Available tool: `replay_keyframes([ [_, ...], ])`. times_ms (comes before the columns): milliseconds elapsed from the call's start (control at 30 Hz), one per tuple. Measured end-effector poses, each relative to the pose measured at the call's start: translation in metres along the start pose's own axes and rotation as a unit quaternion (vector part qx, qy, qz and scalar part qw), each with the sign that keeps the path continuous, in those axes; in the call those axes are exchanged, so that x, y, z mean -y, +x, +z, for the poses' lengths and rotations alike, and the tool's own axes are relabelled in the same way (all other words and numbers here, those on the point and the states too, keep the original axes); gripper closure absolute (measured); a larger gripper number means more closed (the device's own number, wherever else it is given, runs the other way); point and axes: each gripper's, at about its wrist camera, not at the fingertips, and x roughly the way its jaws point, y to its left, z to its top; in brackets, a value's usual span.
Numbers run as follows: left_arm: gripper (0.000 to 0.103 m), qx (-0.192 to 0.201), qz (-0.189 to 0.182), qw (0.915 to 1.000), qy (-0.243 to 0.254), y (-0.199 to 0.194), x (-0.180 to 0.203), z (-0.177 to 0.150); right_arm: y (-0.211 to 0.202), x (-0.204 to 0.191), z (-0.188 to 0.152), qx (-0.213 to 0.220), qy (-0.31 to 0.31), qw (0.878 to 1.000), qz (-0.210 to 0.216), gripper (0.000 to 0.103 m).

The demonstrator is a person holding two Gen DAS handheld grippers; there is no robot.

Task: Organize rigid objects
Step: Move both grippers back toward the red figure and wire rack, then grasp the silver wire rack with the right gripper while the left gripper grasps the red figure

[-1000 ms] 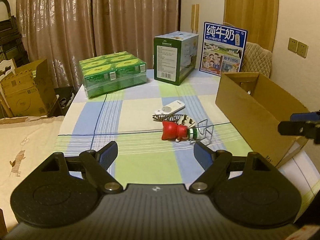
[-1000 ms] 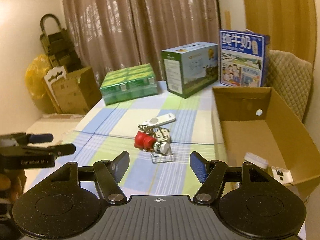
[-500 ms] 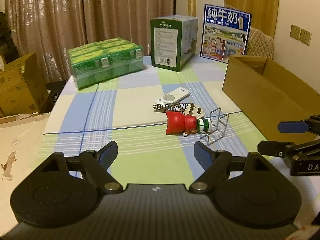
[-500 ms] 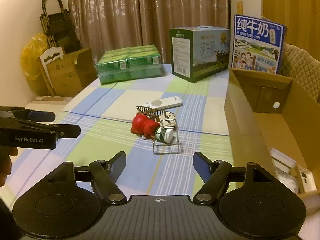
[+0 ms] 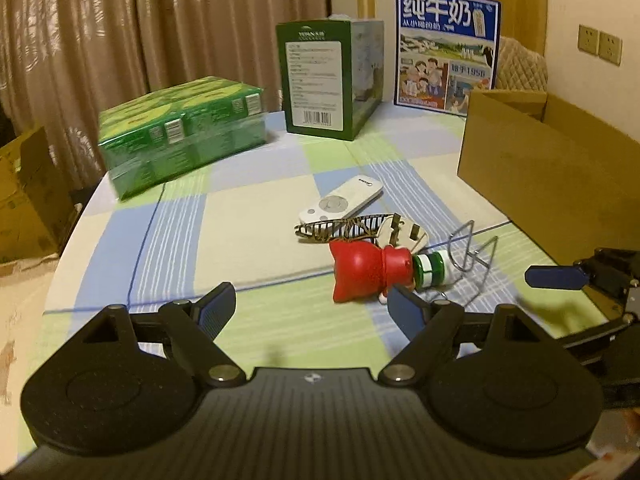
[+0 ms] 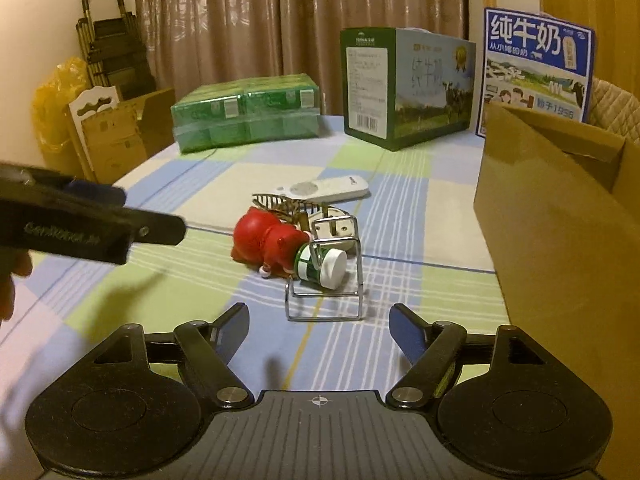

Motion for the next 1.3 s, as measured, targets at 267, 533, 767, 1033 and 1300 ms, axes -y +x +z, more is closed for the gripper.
replay_keyframes([
  [267,0.023,-0.013,-0.001,0.9998,-0.017,0.029,-0.009,0.01,0.031,0.011,0.001,-0.001,-0.008,1.0,-0.006,0.028],
  [533,0.023,-0.034,-0.011,0.9986,-0.039,0.044,-0.017,0.011,0.04,0.011,0.0,0.012,-0.022,1.0,0.002,0.029],
  [767,0.023,-0.038,-0.021,0.9985,-0.031,0.045,-0.012,0.01,0.048,0.011,0.002,0.004,-0.025,1.0,0.006,0.053],
  [1033,0.023,-0.04,-0.044,0.9982,-0.01,0.047,0.002,0.007,0.036,0.015,0.002,-0.002,-0.013,1.0,-0.02,0.053],
  [1300,0.023,-0.031,-0.072,0.9969,-0.01,0.06,0.015,0.008,0.029,0.032,0.002,-0.008,0.018,0.998,-0.052,0.053],
])
